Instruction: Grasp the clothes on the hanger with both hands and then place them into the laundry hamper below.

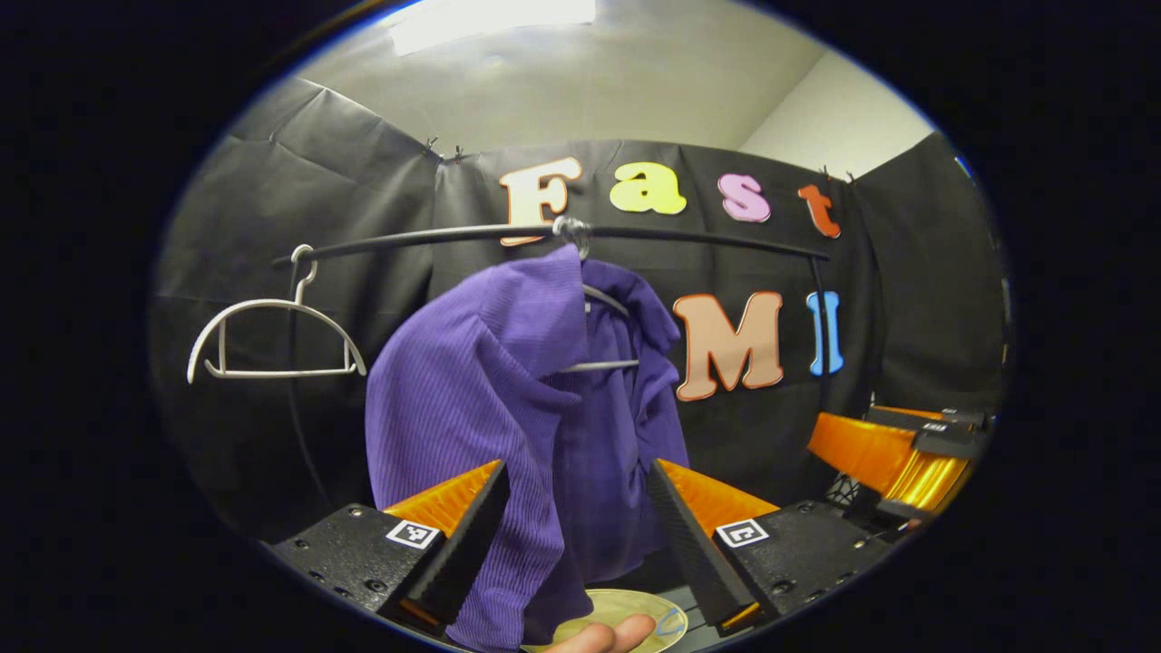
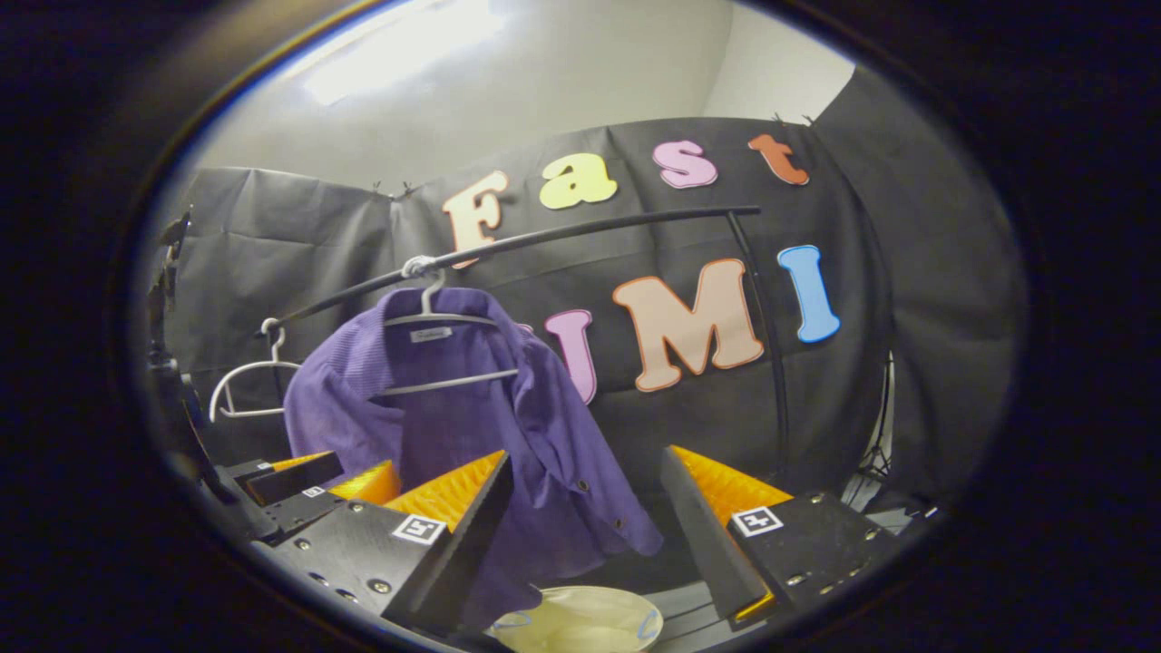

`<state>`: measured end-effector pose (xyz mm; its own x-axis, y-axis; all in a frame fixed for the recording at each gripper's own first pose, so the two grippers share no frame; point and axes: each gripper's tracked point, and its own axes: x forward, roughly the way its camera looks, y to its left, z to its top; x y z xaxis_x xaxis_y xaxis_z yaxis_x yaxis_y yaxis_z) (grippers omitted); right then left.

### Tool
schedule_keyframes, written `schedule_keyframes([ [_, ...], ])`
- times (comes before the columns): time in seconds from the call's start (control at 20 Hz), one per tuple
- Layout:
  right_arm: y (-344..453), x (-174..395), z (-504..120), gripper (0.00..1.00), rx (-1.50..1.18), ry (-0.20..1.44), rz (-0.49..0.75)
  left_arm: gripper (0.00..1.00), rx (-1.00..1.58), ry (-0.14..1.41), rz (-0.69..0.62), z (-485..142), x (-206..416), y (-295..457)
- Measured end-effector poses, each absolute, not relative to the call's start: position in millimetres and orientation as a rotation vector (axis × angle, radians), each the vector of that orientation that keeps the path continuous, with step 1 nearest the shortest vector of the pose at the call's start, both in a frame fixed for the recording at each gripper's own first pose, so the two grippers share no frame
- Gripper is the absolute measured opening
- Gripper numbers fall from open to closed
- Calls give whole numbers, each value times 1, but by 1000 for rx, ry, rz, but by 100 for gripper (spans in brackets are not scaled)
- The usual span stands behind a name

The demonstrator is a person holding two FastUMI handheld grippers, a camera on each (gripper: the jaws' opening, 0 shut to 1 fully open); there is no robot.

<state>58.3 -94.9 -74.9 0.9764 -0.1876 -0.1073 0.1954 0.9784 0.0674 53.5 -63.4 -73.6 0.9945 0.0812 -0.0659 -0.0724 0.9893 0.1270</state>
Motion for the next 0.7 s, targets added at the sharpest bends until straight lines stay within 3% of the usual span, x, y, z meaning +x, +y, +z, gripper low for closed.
schedule_keyframes([
  [0.05, -100, 63, -81, 98, 72, 107, -194, 99, 148, 59, 110, -75, 60, -59],
  [0.5, -109, 125, -133, 98, 92, 155, -113, 99, 234, 38, 364, -82, 97, 3],
  [0.65, -93, 148, -132, 99, 102, 107, -52, 95, 225, 17, 363, -79, 103, 9],
  [0.7, -87, 155, -130, 98, 89, 93, -32, 99, 230, 17, 363, -79, 107, 12],
])
